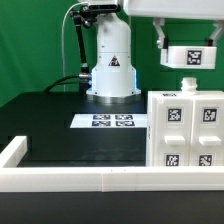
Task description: Assemble cabinet
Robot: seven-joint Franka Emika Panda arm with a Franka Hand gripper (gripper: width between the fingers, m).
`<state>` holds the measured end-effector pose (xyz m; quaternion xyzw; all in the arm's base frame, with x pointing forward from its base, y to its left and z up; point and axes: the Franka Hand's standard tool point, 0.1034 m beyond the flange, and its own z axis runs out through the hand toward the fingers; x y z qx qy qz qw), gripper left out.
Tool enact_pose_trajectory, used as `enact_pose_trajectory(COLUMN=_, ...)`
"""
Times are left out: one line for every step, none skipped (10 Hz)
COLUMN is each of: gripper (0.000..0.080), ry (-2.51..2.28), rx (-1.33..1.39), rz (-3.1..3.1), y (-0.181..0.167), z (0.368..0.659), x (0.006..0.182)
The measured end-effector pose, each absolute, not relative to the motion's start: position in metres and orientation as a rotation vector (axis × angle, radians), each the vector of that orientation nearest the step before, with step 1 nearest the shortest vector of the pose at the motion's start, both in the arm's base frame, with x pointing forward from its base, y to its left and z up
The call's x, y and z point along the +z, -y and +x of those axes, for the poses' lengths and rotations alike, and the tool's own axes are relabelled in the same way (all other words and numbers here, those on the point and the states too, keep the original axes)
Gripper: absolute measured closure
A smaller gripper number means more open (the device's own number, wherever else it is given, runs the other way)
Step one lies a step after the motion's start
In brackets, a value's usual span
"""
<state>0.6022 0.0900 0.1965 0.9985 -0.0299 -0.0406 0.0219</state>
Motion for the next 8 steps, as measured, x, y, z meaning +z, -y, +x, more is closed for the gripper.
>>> enact_pose_trajectory(gripper=0.024, ry=0.082, rx=-0.118, rz=3.093, y=-0.096, z=0.611, x=0.192)
enact_pose_trajectory(gripper=0.024, ry=0.066, rx=-0.118, rz=3.092, y=-0.097, z=0.612, x=0.186)
enact_pose_trajectory(gripper=0.024, ry=0.054, rx=-0.116, rz=3.093, y=-0.096, z=0.612, x=0.184)
enact_pose_trajectory(gripper=0.024, ry=0.048, rx=-0.111, rz=3.094, y=-0.095, z=0.613, x=0.184)
enact_pose_trajectory(gripper=0.024, ry=0.033, rx=-0.111, rz=3.094, y=-0.094, z=0.613, x=0.184)
enact_pose_trajectory(gripper=0.024, ry=0.036, rx=-0.111, rz=3.093, y=-0.092, z=0.613, x=0.184)
enact_pose_trajectory(gripper=0.024, ry=0.044, rx=-0.111, rz=3.091, y=-0.089, z=0.613, x=0.184)
enact_pose_trajectory(gripper=0.024, ry=0.051, rx=-0.113, rz=3.089, y=-0.085, z=0.613, x=0.183)
